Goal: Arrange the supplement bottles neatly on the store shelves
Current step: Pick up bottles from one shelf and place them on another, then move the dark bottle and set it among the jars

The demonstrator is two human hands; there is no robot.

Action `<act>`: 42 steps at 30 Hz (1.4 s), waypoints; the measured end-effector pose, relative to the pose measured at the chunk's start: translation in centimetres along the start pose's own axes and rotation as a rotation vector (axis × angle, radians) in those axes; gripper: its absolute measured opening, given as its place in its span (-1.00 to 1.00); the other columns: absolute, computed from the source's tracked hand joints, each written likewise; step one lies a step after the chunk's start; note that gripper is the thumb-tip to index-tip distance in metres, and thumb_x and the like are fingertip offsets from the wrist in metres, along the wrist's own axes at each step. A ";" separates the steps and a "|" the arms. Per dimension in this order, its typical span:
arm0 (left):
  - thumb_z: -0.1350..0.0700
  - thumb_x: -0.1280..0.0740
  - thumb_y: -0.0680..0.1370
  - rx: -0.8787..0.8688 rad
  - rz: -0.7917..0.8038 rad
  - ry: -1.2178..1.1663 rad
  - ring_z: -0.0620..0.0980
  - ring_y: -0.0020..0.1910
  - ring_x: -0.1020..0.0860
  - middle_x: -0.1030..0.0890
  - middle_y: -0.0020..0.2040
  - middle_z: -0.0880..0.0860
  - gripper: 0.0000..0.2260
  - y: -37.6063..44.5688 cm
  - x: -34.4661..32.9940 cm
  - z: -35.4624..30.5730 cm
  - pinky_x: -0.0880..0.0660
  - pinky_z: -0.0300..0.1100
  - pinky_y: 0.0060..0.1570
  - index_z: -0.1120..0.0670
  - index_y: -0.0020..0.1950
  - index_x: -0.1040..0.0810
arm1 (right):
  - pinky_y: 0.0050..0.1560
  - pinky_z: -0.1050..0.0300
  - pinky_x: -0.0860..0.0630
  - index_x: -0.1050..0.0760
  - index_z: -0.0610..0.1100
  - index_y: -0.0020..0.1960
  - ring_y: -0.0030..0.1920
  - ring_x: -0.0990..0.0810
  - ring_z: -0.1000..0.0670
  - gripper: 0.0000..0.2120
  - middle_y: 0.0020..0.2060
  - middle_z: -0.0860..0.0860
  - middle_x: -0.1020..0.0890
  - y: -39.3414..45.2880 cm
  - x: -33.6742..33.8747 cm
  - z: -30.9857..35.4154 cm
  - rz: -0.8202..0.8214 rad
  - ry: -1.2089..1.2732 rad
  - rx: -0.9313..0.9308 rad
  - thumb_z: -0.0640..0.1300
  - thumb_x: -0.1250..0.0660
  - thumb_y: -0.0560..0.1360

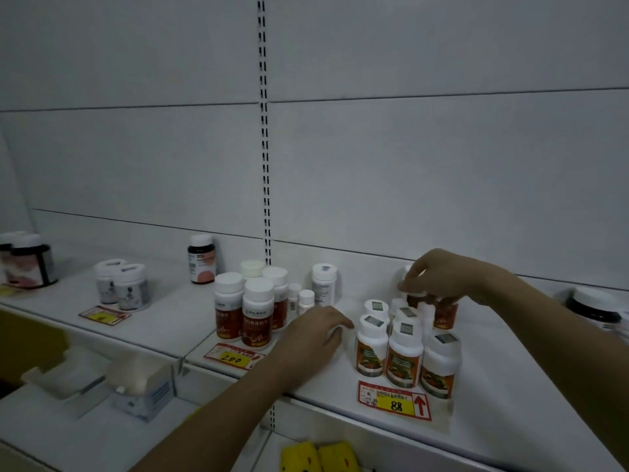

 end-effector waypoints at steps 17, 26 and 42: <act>0.06 -0.26 0.57 0.421 -0.263 0.236 -0.08 0.07 -0.52 -0.60 0.08 -0.12 -0.81 -2.7 25.9 11.1 -0.49 -0.10 0.07 -0.09 0.15 -0.57 | -0.25 0.17 -0.62 -0.63 -0.21 -0.04 -0.28 -0.63 0.00 -0.86 -0.15 -0.13 -0.69 0.0 -3.3 18.8 -0.095 0.220 0.399 -0.16 -0.34 0.55; 0.07 -0.32 0.54 0.505 -0.195 0.091 -0.08 0.02 -0.54 -0.58 0.10 -0.07 -0.77 -4.6 29.2 25.1 -0.52 -0.13 0.01 -0.05 0.19 -0.57 | -0.18 0.06 -0.65 -0.60 -0.22 -0.03 -0.26 -0.66 -0.04 -0.89 -0.14 -0.16 -0.68 6.4 -10.6 32.0 -0.179 0.157 0.386 -0.19 -0.33 0.53; 0.20 -0.53 0.40 0.600 0.317 -0.252 0.09 0.15 -0.58 -0.61 0.21 0.13 -0.45 3.0 22.8 37.4 -0.52 -0.07 0.22 0.20 0.35 -0.47 | -0.28 0.17 -0.61 -0.48 -0.25 0.31 0.01 -0.61 -0.14 -0.60 0.16 -0.19 -0.56 20.9 -18.8 38.7 -0.037 -0.126 0.147 -0.17 -0.41 0.51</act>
Point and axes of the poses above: each hand's wrist, its own y-axis towards the middle knuckle, its own x-axis out of the back of the hand, z = x × y, the point moved 6 cm from there along y, towards the middle knuckle
